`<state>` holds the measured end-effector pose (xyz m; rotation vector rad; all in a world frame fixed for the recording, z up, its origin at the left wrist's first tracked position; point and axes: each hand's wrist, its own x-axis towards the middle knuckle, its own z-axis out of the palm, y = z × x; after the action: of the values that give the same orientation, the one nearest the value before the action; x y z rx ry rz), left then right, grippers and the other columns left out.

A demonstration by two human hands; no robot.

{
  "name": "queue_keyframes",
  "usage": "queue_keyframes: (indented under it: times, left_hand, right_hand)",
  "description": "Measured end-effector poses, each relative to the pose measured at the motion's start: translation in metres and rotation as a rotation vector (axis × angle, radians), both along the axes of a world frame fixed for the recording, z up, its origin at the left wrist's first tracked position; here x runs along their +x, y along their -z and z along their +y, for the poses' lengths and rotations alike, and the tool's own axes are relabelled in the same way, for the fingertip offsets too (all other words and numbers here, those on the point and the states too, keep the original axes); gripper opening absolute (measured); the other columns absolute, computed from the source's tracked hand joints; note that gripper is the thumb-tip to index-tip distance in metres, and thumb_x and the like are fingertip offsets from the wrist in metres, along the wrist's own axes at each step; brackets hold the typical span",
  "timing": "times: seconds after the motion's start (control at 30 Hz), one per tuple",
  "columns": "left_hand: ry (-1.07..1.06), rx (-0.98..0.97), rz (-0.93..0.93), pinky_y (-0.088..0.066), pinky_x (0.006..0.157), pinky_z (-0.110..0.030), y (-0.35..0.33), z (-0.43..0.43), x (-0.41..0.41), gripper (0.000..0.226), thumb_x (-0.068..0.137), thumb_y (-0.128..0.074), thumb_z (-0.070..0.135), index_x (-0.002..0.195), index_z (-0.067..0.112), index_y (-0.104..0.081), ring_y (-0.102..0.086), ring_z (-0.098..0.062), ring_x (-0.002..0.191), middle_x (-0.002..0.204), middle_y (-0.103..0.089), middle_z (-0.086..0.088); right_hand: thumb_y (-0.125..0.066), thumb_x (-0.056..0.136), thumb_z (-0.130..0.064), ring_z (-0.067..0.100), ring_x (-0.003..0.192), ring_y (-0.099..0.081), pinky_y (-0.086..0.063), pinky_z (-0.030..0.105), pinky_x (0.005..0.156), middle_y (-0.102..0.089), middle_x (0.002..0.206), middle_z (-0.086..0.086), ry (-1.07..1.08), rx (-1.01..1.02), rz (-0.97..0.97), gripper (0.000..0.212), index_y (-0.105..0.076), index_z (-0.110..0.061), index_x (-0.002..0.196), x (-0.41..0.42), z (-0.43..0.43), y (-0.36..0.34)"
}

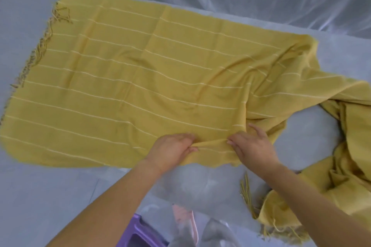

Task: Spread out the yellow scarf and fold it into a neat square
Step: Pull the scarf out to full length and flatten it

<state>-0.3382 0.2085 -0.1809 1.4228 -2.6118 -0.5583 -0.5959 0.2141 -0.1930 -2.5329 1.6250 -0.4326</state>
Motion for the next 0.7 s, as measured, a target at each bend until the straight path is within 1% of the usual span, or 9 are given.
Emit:
queue_keyframes:
  times: [0.13, 0.2, 0.27, 0.33, 0.4, 0.47, 0.53, 0.6, 0.7]
  left_hand:
    - [-0.006, -0.065, -0.127, -0.055, 0.078, -0.035, 0.024, -0.013, -0.003, 0.053, 0.084, -0.038, 0.042, 0.114, 0.006, -0.065, -0.066, -0.021, 0.101, 0.111, -0.069, -0.010]
    - [-0.026, -0.093, -0.210, -0.047, 0.093, -0.040, 0.033, -0.011, -0.003, 0.057, 0.084, -0.038, 0.039, 0.126, 0.005, -0.054, -0.059, -0.022, 0.114, 0.124, -0.061, -0.011]
    - [-0.006, -0.158, -0.191, -0.035, 0.106, -0.042, 0.038, -0.001, -0.002, 0.051, 0.087, -0.044, 0.029, 0.134, 0.008, -0.043, -0.050, -0.021, 0.125, 0.135, -0.053, -0.008]
    - [0.105, -0.217, -0.117, -0.027, 0.110, -0.043, 0.042, 0.017, 0.000, 0.044, 0.090, -0.047, 0.016, 0.134, 0.011, -0.042, -0.044, -0.018, 0.130, 0.140, -0.048, -0.004]
    - [0.222, -0.231, -0.143, -0.025, 0.110, -0.041, 0.046, 0.035, 0.006, 0.045, 0.093, -0.044, 0.026, 0.136, 0.011, -0.041, -0.040, -0.017, 0.133, 0.143, -0.043, -0.003]
    - [0.240, -0.173, -0.271, -0.021, 0.112, -0.040, 0.051, 0.047, 0.012, 0.064, 0.089, -0.041, 0.046, 0.140, 0.009, -0.035, -0.035, -0.019, 0.136, 0.148, -0.035, -0.004]
    - [0.178, -0.114, -0.368, -0.018, 0.112, -0.040, 0.057, 0.051, 0.017, 0.080, 0.082, -0.037, 0.058, 0.143, 0.007, -0.028, -0.030, -0.020, 0.138, 0.151, -0.026, -0.005]
    - [0.114, -0.093, -0.391, -0.015, 0.113, -0.040, 0.062, 0.046, 0.019, 0.084, 0.081, -0.035, 0.062, 0.144, 0.008, -0.025, -0.025, -0.019, 0.140, 0.152, -0.023, -0.004]
    - [0.099, -0.068, -0.394, -0.017, 0.113, -0.040, 0.066, 0.035, 0.017, 0.079, 0.082, -0.036, 0.058, 0.144, 0.010, -0.025, -0.025, -0.017, 0.139, 0.151, -0.028, -0.003]
  right_hand:
    - [-0.048, 0.088, -0.031, 0.025, 0.063, -0.060, -0.037, 0.048, 0.092, -0.059, 0.077, 0.002, 0.085, -0.012, 0.054, 0.026, -0.070, -0.020, 0.081, 0.004, -0.008, 0.018]
    - [-0.055, 0.083, -0.027, 0.027, 0.068, -0.058, -0.032, 0.048, 0.095, -0.055, 0.079, 0.004, 0.122, -0.029, 0.118, 0.015, -0.068, -0.020, 0.085, 0.005, -0.008, 0.024]
    - [-0.065, 0.076, -0.013, 0.026, 0.068, -0.055, -0.031, 0.046, 0.097, -0.052, 0.076, 0.004, 0.162, -0.075, 0.155, 0.010, -0.066, -0.021, 0.082, 0.007, -0.005, 0.027]
    - [-0.070, 0.074, -0.010, 0.025, 0.065, -0.054, -0.033, 0.042, 0.093, -0.052, 0.072, 0.002, 0.160, -0.142, 0.138, 0.013, -0.063, -0.020, 0.075, 0.010, 0.004, 0.025]
    - [-0.064, 0.083, -0.024, 0.025, 0.070, -0.057, -0.035, 0.041, 0.092, -0.057, 0.076, 0.002, 0.093, -0.161, 0.081, 0.006, -0.065, -0.020, 0.078, 0.012, 0.019, 0.021]
    - [-0.054, 0.087, -0.045, 0.024, 0.084, -0.060, -0.035, 0.045, 0.097, -0.064, 0.093, 0.002, 0.003, -0.088, 0.070, 0.029, -0.068, -0.020, 0.094, 0.014, 0.038, 0.020]
    - [-0.047, 0.086, -0.059, 0.023, 0.105, -0.058, -0.031, 0.052, 0.104, -0.064, 0.115, 0.002, -0.100, 0.018, 0.131, 0.051, -0.065, -0.019, 0.113, 0.016, 0.054, 0.027]
    - [-0.041, 0.085, -0.066, 0.022, 0.123, -0.051, -0.022, 0.054, 0.110, -0.055, 0.133, 0.003, -0.159, 0.122, 0.225, 0.067, -0.058, -0.016, 0.127, 0.020, 0.064, 0.038]
    - [-0.039, 0.082, -0.069, 0.021, 0.133, -0.040, -0.017, 0.054, 0.112, -0.044, 0.144, 0.006, -0.116, 0.218, 0.283, 0.079, -0.049, -0.012, 0.136, 0.027, 0.067, 0.053]
